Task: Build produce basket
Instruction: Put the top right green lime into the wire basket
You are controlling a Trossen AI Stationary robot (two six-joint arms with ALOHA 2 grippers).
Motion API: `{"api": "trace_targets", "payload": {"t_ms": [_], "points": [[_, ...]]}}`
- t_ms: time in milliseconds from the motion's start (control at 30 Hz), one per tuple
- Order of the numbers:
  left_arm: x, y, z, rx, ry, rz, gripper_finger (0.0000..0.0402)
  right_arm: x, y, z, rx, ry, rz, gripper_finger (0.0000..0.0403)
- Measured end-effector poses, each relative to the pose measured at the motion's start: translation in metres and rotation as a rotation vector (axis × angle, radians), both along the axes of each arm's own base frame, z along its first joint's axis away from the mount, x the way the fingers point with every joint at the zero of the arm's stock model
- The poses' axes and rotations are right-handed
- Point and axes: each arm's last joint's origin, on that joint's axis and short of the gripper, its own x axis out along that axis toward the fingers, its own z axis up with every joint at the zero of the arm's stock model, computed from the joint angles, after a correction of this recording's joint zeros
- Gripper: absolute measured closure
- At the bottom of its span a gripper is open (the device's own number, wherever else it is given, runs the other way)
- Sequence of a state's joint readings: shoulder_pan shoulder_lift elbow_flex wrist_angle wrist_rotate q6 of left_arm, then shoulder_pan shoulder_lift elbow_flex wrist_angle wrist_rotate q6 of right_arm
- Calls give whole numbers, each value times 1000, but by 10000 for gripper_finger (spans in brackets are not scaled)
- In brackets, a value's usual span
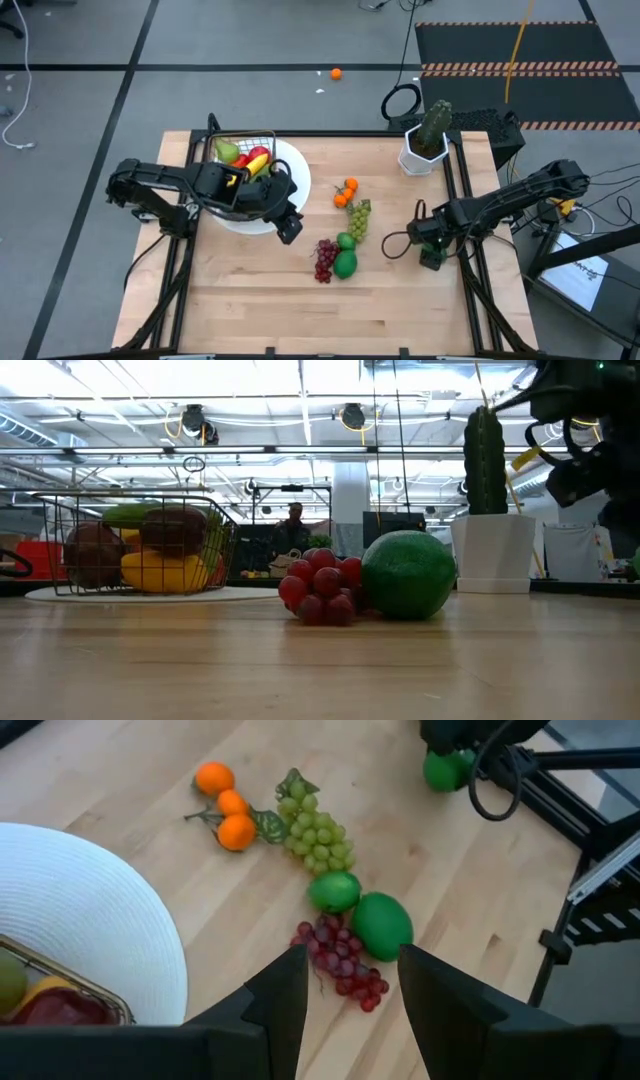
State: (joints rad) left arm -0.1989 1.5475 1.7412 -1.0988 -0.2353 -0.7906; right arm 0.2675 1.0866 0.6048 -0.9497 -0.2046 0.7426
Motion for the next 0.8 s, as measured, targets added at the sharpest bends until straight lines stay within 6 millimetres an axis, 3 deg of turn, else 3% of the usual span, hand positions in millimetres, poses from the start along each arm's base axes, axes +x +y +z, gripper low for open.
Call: {"api": "trace_targets", "payload": {"t_ms": [233,500,800], "points": [[0,1,0,-1,0,3,245,13,8,7,177,-117,-137,99],[1,-5,1,-54,-29,41,245,22,18,35,403,-345,-266,100],[10,-23,15,-79,-225,7,245,30,31,64,625,-578,-300,102]]}}
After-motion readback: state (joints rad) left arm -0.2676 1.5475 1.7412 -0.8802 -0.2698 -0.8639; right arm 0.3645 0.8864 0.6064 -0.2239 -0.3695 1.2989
